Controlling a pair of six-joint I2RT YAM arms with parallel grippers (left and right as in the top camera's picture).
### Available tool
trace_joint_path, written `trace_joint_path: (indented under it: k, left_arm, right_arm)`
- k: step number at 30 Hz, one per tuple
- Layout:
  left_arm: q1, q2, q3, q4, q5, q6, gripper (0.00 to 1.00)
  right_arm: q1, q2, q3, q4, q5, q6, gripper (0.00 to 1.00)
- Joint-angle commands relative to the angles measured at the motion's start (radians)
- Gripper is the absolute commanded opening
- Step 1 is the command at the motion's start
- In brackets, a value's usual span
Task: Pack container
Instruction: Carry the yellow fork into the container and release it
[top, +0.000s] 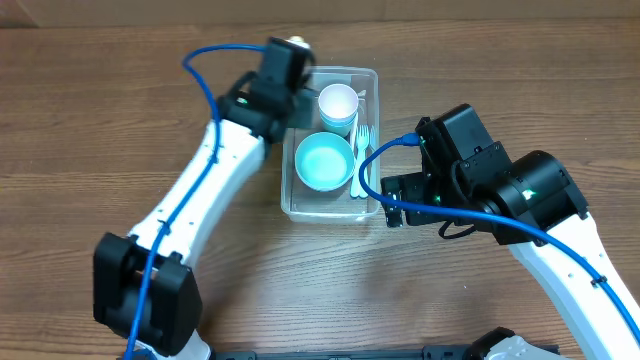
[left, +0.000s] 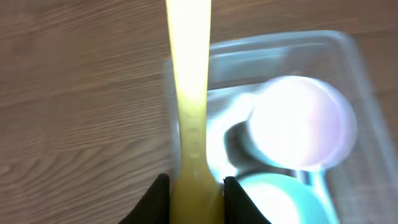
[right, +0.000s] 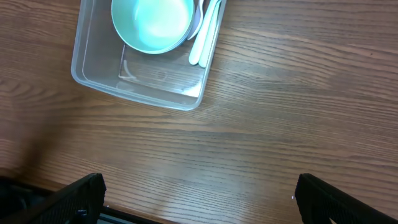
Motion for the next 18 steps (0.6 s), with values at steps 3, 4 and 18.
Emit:
trace_joint_path:
  k: [3,4,18]
  left_arm:
    - [-0.147,-0.019,0.021,0.003,-0.006,-0.117,0.04]
    - [-0.161,-0.019,0.020,0.003,-0.006,-0.134,0.04]
    - [-0.196,0.161,0.019,0.039,0.251,-0.296,0.04]
  right_arm:
    - [0.002,-0.010,-0.001,0.005,0.002,-0.004,1.00]
    - [0.002,-0.010,-0.001,0.005,0.002,-0.004,1.00]
    - [0.002,-0.010,-0.001,0.005,0.002,-0.004,1.00]
